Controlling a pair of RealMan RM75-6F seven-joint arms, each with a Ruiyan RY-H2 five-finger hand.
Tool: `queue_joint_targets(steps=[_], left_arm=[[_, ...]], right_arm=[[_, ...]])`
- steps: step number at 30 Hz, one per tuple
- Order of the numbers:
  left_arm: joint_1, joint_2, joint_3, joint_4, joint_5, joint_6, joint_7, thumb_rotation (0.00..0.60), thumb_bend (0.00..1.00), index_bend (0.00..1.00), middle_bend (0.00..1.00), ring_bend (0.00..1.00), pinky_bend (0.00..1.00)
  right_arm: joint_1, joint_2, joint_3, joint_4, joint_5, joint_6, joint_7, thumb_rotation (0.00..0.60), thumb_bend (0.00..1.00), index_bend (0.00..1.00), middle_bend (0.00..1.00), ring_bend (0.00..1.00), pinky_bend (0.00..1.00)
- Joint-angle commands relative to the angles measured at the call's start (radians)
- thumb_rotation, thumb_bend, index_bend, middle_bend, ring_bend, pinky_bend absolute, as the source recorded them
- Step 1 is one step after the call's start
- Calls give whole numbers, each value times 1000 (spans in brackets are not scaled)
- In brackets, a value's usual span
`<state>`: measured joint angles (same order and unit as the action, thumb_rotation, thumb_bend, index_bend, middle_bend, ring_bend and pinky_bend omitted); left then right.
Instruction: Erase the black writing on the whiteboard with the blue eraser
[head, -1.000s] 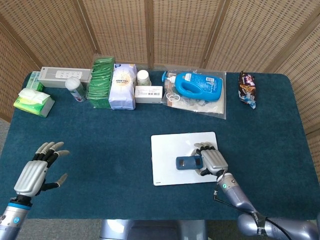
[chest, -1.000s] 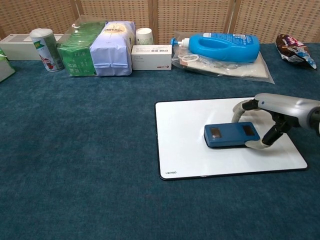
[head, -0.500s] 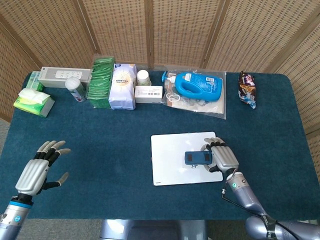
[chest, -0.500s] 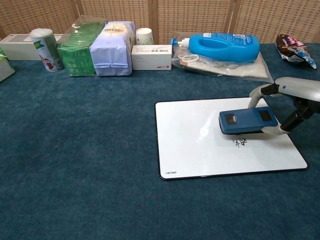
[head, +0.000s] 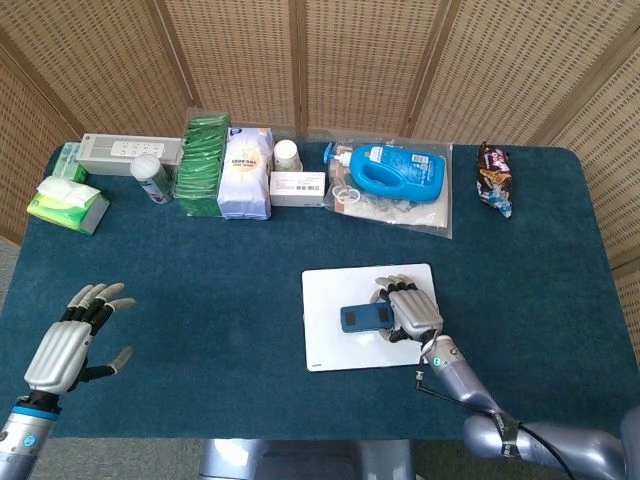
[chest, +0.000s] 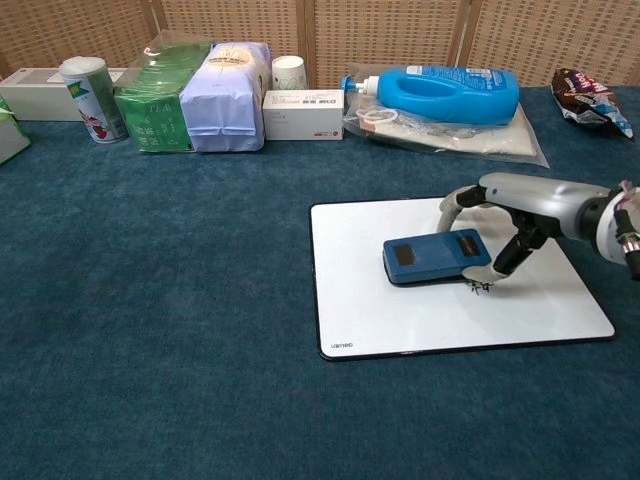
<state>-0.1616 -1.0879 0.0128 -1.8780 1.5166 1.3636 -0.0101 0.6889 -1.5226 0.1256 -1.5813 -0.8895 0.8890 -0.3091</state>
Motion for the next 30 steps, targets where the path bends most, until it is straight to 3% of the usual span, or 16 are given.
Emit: queue_joint_targets(steps=[1,20,30], left_arm=[[1,1,0,-1,0,1,-1,600,384,214,119,0,0],[-22,-14,-11,-1,-3,-25,3,600,382,197,117,0,0],[-21,-10,-11,-5,-12,-25,11,600,383,196,117,0,0]], right_arm=[[-1,-5,-6,20,15,-16,14,600,308,492,117,0,0],[-115,92,-81,-143,-56,122,15,600,305,493,115,0,0],[-119,79,-86,-123,-67,99,24,600,305,493,115,0,0]])
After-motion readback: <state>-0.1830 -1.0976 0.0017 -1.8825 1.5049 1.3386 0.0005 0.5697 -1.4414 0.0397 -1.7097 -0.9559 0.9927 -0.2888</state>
